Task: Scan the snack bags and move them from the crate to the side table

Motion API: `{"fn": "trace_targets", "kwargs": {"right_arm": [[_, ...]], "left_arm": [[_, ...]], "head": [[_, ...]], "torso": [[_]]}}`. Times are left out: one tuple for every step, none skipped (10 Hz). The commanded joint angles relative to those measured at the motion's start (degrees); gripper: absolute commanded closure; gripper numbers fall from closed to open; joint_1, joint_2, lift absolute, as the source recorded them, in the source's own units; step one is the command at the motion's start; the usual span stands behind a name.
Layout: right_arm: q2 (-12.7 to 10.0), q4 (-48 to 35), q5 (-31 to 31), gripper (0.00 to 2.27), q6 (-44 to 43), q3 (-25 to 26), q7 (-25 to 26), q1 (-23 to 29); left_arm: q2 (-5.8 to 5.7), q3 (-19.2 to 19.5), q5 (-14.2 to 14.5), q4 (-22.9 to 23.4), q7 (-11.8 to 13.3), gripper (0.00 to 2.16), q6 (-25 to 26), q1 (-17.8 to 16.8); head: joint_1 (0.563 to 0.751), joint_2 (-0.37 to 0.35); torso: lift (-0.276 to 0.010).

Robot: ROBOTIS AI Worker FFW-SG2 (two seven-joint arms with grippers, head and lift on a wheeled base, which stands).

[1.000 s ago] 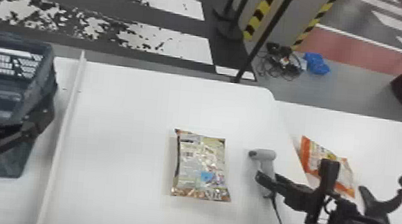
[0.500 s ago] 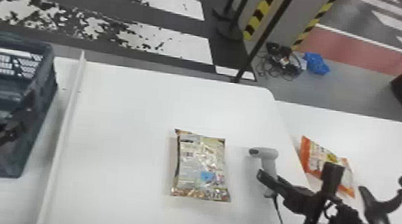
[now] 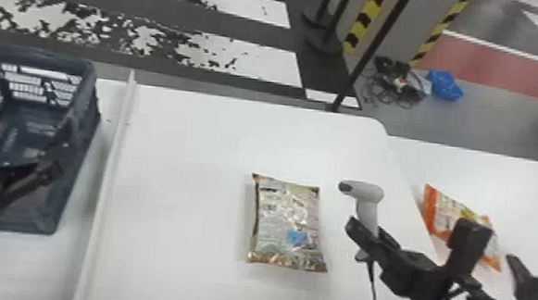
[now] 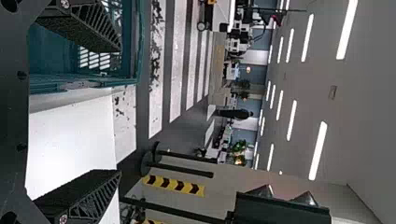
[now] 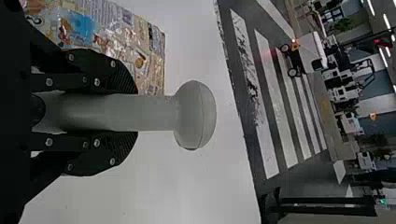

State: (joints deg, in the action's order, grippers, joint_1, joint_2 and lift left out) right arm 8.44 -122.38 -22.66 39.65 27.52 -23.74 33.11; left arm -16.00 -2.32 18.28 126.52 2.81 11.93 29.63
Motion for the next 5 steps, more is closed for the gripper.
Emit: {"fn": "trace_targets", "kwargs": {"right_arm": [[-3.78, -6.99, 1.92, 2.23, 0.39, -3.97, 2.3, 3.54], [-4.92, -9.89, 3.06, 2.23, 1.09, -7.04, 3.7, 5.48], [-6.06, -12.53, 4.46, 2.23, 1.09, -10.73, 5.02, 7.5], [-6.59, -13.67, 7.98, 2.23, 1.09, -15.65, 5.9, 8.46], [-6.59, -13.67, 10.79, 2.23, 1.09, -18.82, 6.87, 8.55]], "left_arm": [[0.0, -0.32, 0.0, -0.83, 0.0, 0.07, -0.36, -0.45], [0.0, -0.67, 0.0, -0.92, 0.09, 0.07, -0.72, -0.53], [0.0, -0.85, 0.0, -0.92, 0.09, 0.07, -0.89, -0.53], [0.0, -1.11, 0.0, -0.83, 0.18, 0.07, -1.07, -0.45], [-0.09, -1.2, 0.0, -0.4, 0.35, 0.07, -1.6, 0.08]], "head": [[0.695, -0.254], [0.695, -0.219], [0.695, -0.201], [0.695, -0.159], [0.695, -0.112]], "torso": [[-0.087], [-0.087], [-0.087], [-0.087], [-0.087]]}}
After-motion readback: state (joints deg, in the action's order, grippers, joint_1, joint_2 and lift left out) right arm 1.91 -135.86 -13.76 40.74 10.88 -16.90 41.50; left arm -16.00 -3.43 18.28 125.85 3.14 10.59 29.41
